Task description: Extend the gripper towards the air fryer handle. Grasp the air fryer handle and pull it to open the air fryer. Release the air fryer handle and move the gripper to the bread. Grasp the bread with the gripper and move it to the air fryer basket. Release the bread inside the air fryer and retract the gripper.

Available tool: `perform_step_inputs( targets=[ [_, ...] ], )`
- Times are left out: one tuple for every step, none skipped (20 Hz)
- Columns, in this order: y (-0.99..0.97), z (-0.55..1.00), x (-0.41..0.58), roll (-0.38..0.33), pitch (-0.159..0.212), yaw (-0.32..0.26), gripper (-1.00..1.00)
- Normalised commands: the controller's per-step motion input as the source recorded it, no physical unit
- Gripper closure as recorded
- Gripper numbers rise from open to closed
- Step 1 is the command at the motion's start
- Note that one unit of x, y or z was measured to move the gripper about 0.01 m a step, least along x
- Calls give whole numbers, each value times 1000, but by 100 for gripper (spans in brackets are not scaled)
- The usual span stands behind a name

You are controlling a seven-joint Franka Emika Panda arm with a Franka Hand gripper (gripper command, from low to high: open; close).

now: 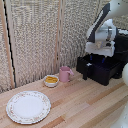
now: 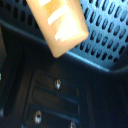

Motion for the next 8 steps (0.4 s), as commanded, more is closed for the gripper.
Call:
perform_step_inputs(
  targets=[
    [126,571,183,0,51,-68,-100],
    [40,531,177,0,41,-75,-100],
    [154,606,243,-9,33,-59,-100],
    [111,634,197,0,26,-23,-100],
    [77,677,197,-3,17,-21,-100],
    [29,686,183,-3,28,-32,-100],
    [97,629,189,-19,34,-73,-100],
    [129,526,183,-39,34,-111,-100]
  ],
)
